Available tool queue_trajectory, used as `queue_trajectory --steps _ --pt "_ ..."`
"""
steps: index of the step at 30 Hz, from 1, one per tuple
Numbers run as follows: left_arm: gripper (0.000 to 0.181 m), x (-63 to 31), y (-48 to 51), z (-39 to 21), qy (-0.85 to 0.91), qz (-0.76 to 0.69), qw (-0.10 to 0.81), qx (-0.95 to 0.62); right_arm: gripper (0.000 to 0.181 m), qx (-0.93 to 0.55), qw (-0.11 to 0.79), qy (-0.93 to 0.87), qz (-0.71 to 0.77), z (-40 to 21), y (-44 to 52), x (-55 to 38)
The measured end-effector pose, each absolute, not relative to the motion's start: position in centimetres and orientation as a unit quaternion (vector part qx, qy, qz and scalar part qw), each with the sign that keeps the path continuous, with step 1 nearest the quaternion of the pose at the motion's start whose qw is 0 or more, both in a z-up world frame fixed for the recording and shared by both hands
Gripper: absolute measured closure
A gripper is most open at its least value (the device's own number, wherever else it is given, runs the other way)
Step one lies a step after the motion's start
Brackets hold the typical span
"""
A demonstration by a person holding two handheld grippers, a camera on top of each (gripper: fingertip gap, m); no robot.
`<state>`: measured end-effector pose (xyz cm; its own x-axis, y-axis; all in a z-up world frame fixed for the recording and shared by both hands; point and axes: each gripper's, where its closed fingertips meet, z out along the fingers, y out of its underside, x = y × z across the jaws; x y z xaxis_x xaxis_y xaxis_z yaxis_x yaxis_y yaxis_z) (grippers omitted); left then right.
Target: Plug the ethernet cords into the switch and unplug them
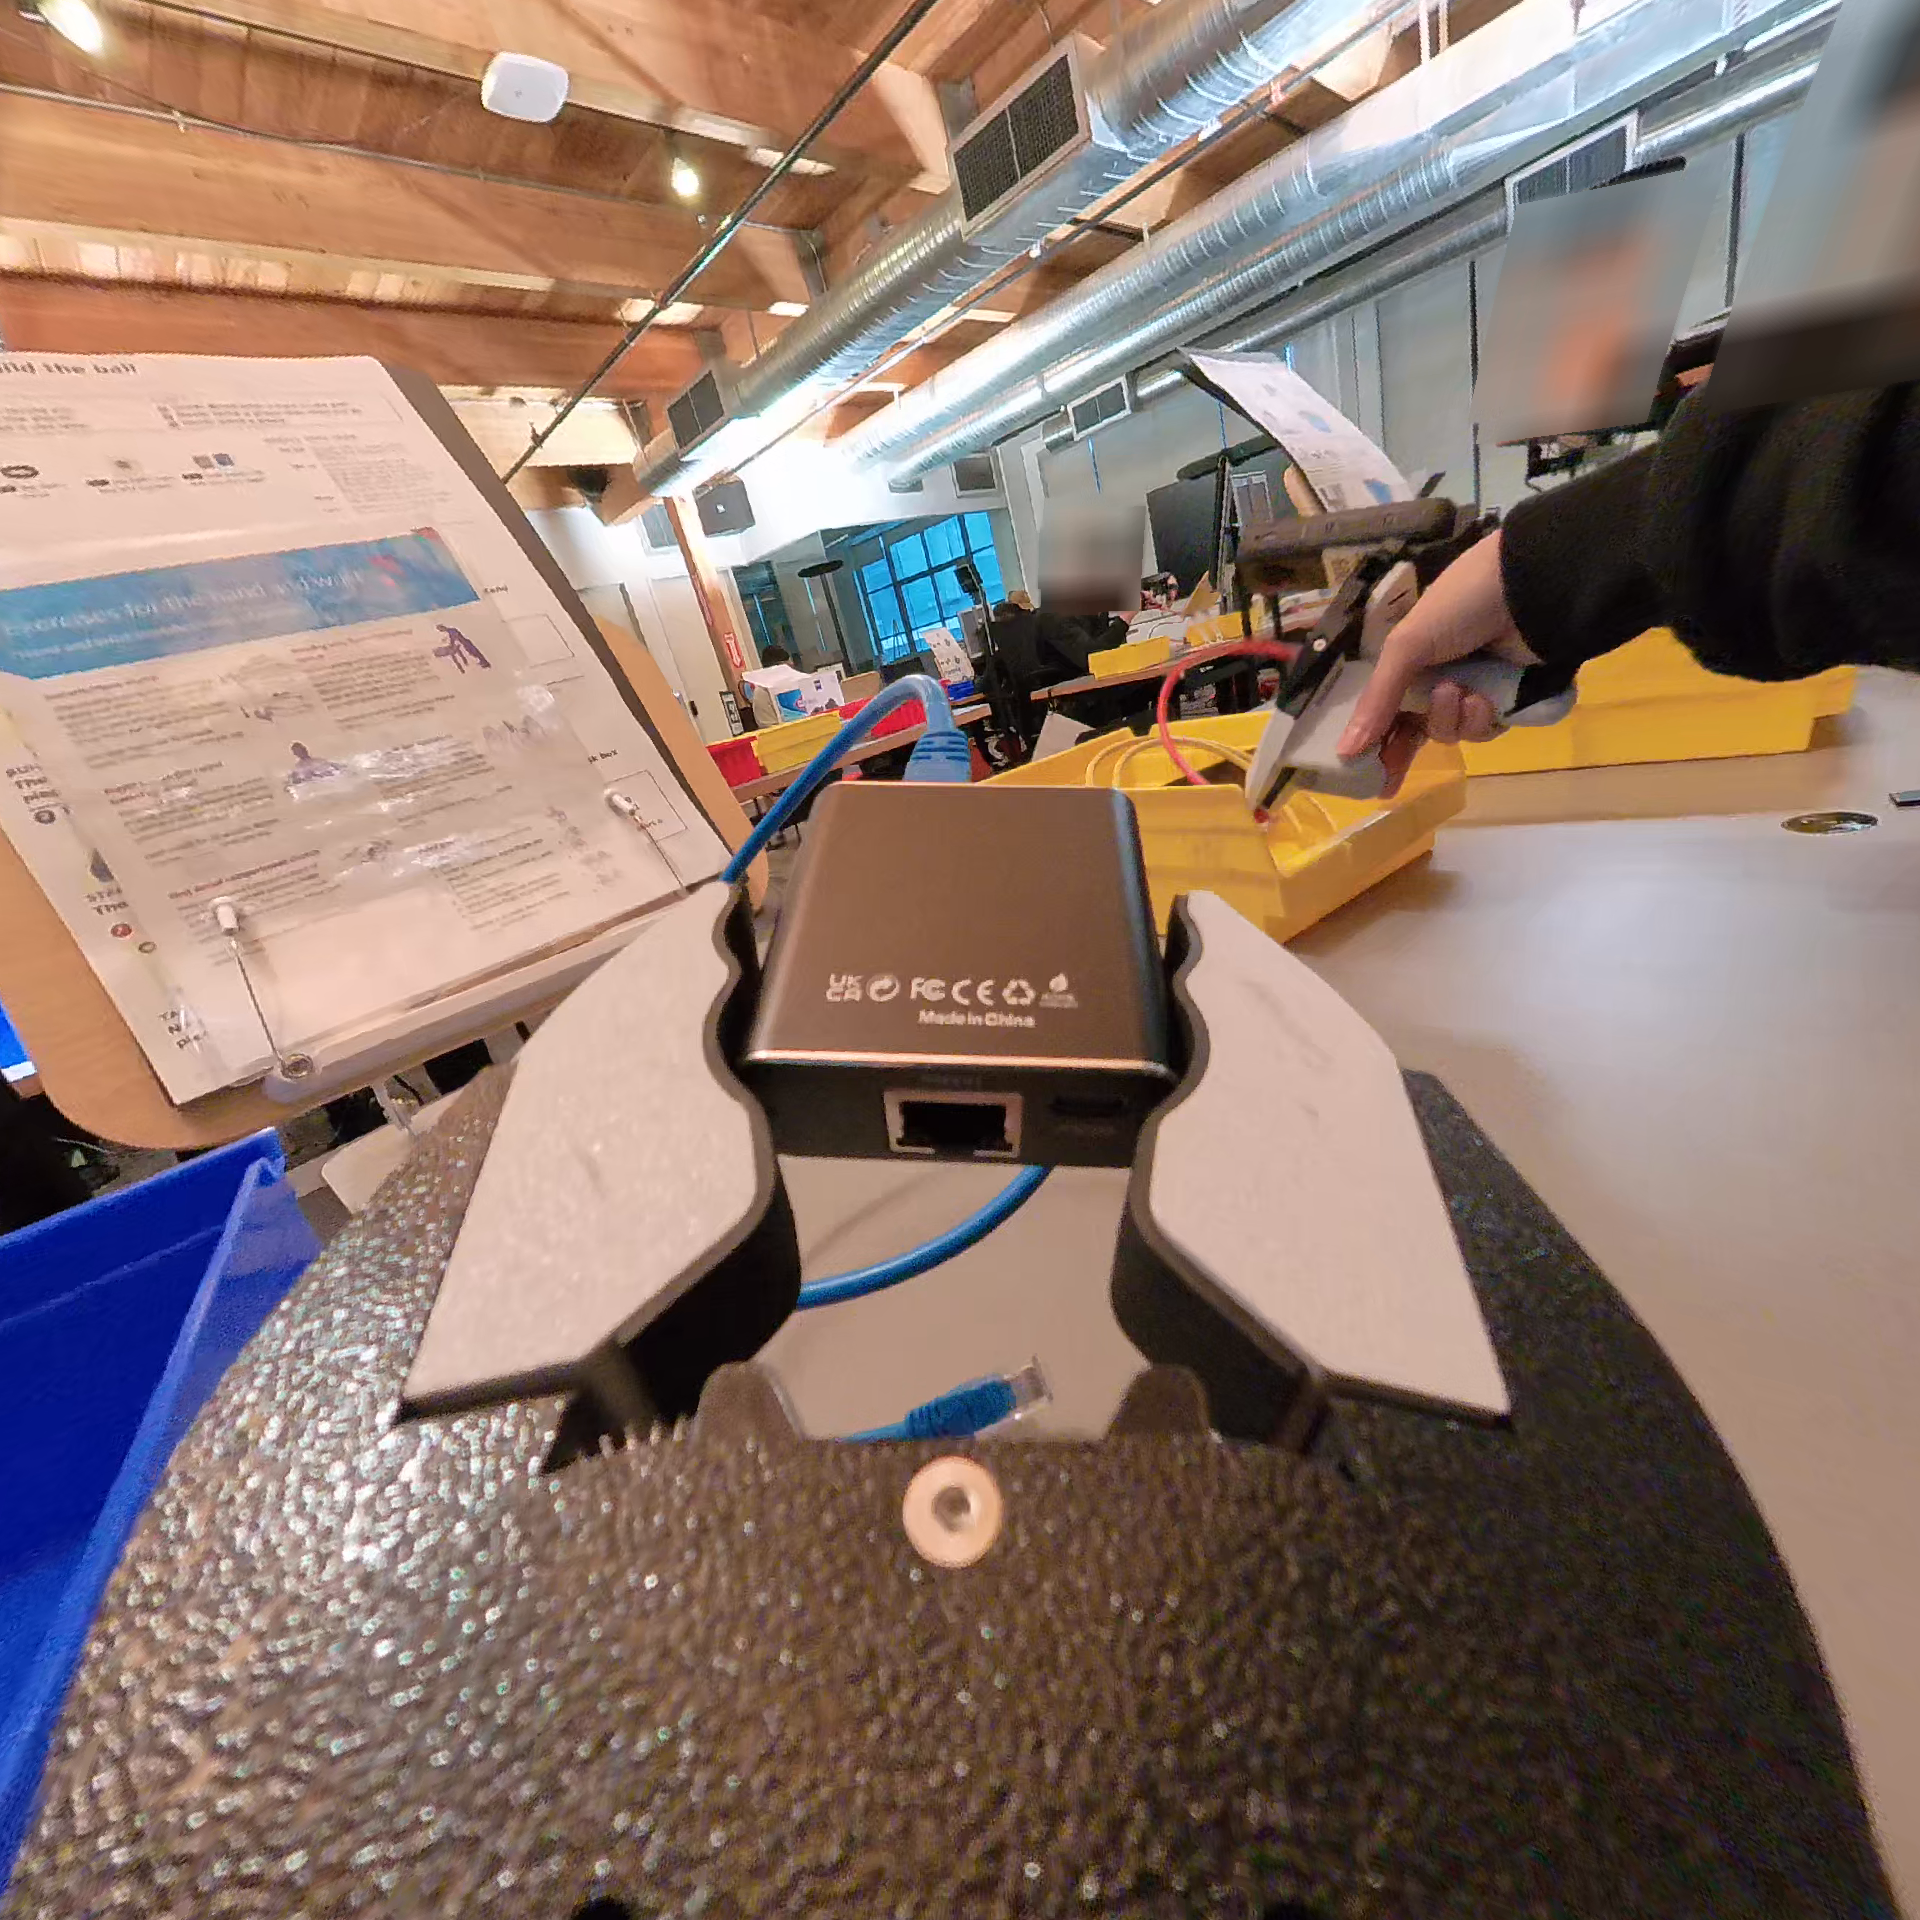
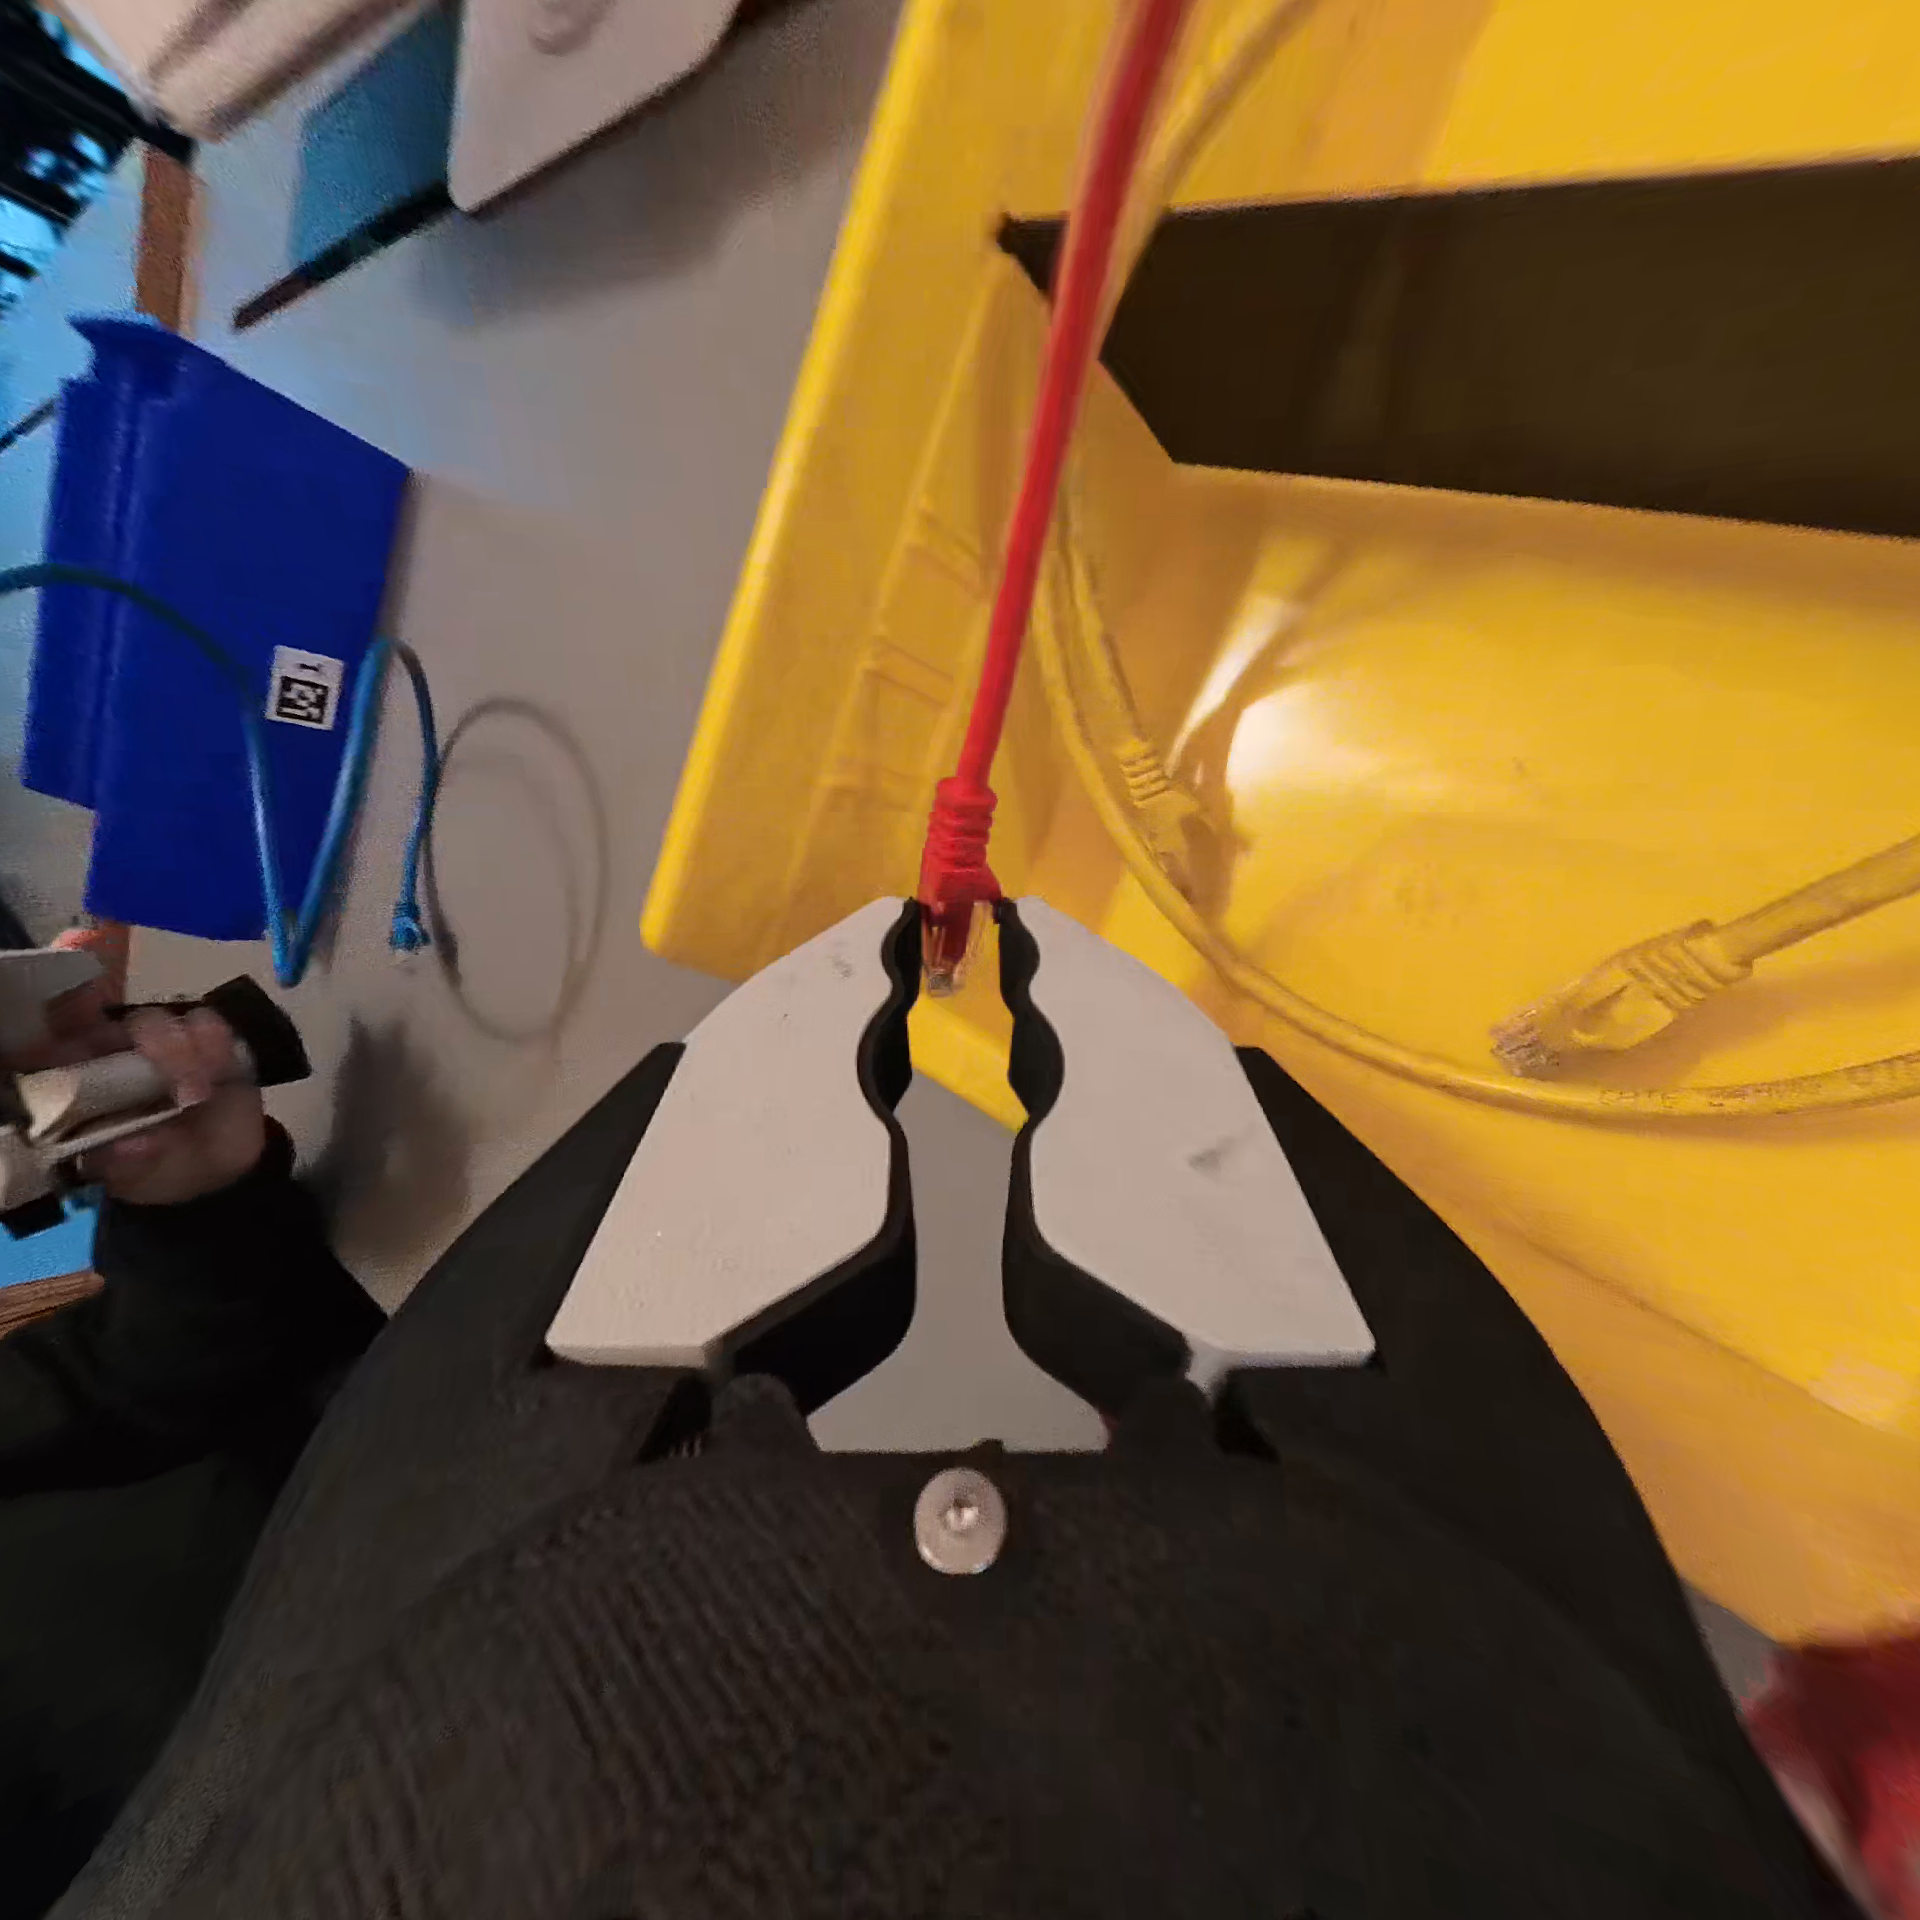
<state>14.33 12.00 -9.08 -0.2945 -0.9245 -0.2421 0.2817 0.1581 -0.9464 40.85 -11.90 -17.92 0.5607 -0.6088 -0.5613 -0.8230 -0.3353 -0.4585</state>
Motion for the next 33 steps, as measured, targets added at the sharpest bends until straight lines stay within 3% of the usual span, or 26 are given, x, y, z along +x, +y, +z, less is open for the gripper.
queue_trajectory --steps 5,8,13,18,22,27,33 --pt "0.107 13.9 12.2 -9.8 0.565 -0.578 0.513 -0.289 0.12 -0.839 0.319 0.433 0.082 -18.6 -13.5 41.1" --pt "0.107 13.4 12.2 -10.0 0.566 -0.581 0.506 -0.291 0.106 -0.843 0.355 0.404 0.028 -15.0 -13.1 40.6" --pt "0.107 12.6 11.3 -9.5 0.569 -0.587 0.503 -0.281 0.109 -0.851 0.498 0.16 0.045 -6.2 -2.0 33.5" --pt "0.107 13.7 10.9 -8.6 0.572 -0.559 0.524 -0.293 0.11 -0.855 0.494 -0.036 0.154 -3.1 5.6 27.4" --pt "0.107 15.6 11.0 -8.2 0.552 -0.56 0.529 -0.32 0.111 -0.859 0.484 0.004 0.169 -4.3 4.3 26.9" --pt "0.107 16.3 10.0 -8.2 0.54 -0.576 0.528 -0.313 0.119 -0.84 0.498 0.082 0.198 -10.2 -0.1 22.1" --pt "0.107 15.1 8.3 -7.4 0.574 -0.584 0.505 -0.272 0.115 -0.762 0.58 0.186 0.222 -11.7 0.1 17.4"
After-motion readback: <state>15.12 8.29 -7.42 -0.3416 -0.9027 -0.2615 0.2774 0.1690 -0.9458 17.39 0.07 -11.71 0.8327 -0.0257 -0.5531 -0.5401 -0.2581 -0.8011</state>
